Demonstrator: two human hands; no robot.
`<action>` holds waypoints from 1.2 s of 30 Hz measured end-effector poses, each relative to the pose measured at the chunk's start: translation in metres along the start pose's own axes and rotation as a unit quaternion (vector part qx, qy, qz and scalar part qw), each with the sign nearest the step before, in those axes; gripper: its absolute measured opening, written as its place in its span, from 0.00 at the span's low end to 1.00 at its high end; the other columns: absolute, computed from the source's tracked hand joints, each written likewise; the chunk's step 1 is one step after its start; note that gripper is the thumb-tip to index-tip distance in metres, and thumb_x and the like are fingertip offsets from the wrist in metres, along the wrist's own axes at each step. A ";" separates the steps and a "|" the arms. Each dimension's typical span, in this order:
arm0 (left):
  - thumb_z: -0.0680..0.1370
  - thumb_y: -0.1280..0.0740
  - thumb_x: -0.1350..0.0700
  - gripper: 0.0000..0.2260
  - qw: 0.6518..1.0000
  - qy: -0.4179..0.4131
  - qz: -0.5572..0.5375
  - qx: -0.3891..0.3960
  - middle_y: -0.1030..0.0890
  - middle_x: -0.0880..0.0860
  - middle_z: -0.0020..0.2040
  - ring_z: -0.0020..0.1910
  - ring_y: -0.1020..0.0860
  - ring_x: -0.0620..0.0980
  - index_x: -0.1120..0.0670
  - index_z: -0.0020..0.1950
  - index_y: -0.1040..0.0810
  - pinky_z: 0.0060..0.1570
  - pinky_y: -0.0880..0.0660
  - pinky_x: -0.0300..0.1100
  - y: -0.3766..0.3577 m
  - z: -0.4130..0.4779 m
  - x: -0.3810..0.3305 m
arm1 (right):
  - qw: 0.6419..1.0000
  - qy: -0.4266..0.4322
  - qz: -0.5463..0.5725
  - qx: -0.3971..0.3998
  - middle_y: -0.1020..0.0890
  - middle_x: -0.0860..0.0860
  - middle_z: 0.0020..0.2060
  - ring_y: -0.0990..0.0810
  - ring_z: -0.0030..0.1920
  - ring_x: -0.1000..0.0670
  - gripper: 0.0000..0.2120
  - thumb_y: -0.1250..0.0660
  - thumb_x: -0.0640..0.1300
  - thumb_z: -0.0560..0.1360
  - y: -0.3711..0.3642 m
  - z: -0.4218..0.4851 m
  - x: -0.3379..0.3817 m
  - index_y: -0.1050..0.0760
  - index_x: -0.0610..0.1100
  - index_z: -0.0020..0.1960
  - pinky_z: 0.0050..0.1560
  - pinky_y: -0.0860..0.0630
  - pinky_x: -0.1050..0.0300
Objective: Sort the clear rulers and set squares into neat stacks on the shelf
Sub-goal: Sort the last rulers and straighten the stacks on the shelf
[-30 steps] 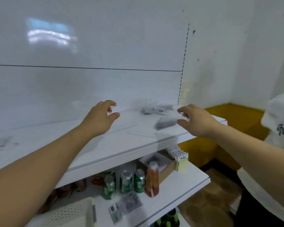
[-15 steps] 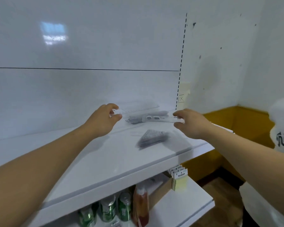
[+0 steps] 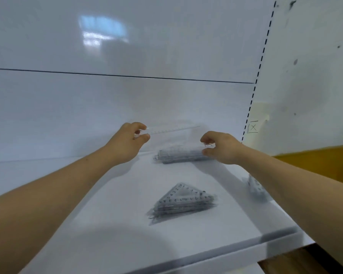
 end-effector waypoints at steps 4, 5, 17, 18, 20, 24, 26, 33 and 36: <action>0.81 0.40 0.49 0.16 0.999 0.042 -0.006 -0.024 0.33 0.54 0.65 0.55 0.32 0.45 0.51 0.67 0.30 0.55 0.35 0.39 -0.007 0.002 -0.002 | 0.998 0.043 0.011 0.035 0.23 0.53 0.58 0.25 0.59 0.50 0.17 0.32 0.47 0.75 -0.009 0.027 -0.011 0.28 0.47 0.62 0.59 0.30 0.60; 0.81 0.40 0.49 0.16 0.998 0.051 -0.005 -0.027 0.33 0.54 0.65 0.56 0.32 0.45 0.51 0.67 0.30 0.55 0.35 0.39 -0.009 0.001 -0.002 | 0.998 0.048 0.014 0.043 0.23 0.52 0.59 0.25 0.59 0.50 0.17 0.32 0.48 0.74 -0.010 0.031 -0.014 0.27 0.47 0.62 0.59 0.31 0.60; 0.81 0.41 0.50 0.15 0.995 0.090 0.005 -0.035 0.33 0.50 0.59 0.56 0.31 0.46 0.50 0.67 0.30 0.55 0.36 0.38 -0.029 0.001 -0.011 | 0.992 0.092 -0.005 0.081 0.24 0.51 0.62 0.27 0.60 0.49 0.18 0.34 0.49 0.76 -0.019 0.054 -0.041 0.29 0.47 0.65 0.56 0.34 0.61; 0.81 0.41 0.50 0.15 0.995 0.091 0.006 -0.035 0.33 0.50 0.59 0.56 0.31 0.46 0.50 0.67 0.30 0.55 0.36 0.38 -0.030 0.002 -0.013 | 0.992 0.092 -0.004 0.084 0.25 0.51 0.63 0.27 0.61 0.49 0.19 0.34 0.49 0.76 -0.020 0.055 -0.042 0.29 0.47 0.65 0.57 0.34 0.61; 0.81 0.41 0.50 0.15 0.995 0.094 0.003 -0.032 0.33 0.50 0.59 0.56 0.31 0.46 0.50 0.67 0.30 0.55 0.36 0.38 -0.033 0.004 -0.014 | 0.992 0.091 0.000 0.092 0.26 0.51 0.65 0.28 0.63 0.49 0.21 0.34 0.51 0.76 -0.021 0.057 -0.045 0.31 0.48 0.67 0.61 0.33 0.59; 0.81 0.41 0.49 0.15 0.996 0.091 0.009 -0.009 0.32 0.50 0.60 0.56 0.30 0.46 0.49 0.67 0.30 0.55 0.36 0.39 -0.041 0.010 -0.018 | 0.992 0.074 -0.005 0.101 0.29 0.52 0.68 0.31 0.66 0.49 0.26 0.34 0.54 0.75 -0.009 0.054 -0.061 0.34 0.49 0.70 0.64 0.35 0.58; 0.81 0.41 0.49 0.15 0.996 0.084 0.011 0.013 0.32 0.50 0.61 0.57 0.31 0.46 0.48 0.67 0.30 0.55 0.36 0.38 -0.049 0.016 -0.021 | 0.994 0.049 -0.009 0.102 0.30 0.52 0.68 0.32 0.67 0.49 0.27 0.35 0.57 0.75 0.003 0.051 -0.080 0.35 0.49 0.71 0.65 0.36 0.57; 0.81 0.41 0.50 0.17 0.991 0.063 0.044 0.110 0.34 0.53 0.68 0.67 0.33 0.50 0.50 0.69 0.32 0.62 0.37 0.39 -0.080 0.032 -0.024 | 0.982 -0.042 -0.095 0.156 0.37 0.51 0.74 0.38 0.73 0.48 0.31 0.41 0.63 0.76 0.017 0.036 -0.159 0.41 0.52 0.74 0.70 0.42 0.55; 0.81 0.40 0.49 0.18 0.987 0.067 0.068 0.131 0.33 0.51 0.69 0.66 0.32 0.48 0.51 0.70 0.32 0.60 0.38 0.36 -0.086 0.032 -0.018 | 0.979 -0.048 -0.084 0.180 0.42 0.52 0.76 0.43 0.75 0.50 0.31 0.44 0.64 0.77 0.008 0.028 -0.176 0.43 0.52 0.75 0.74 0.48 0.56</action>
Point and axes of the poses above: each hand's wrist, its own z-axis towards the middle knuckle, its own y-axis out of the back of the hand, x = y × z, the point moved 2 cm from there along z, towards the middle knuckle
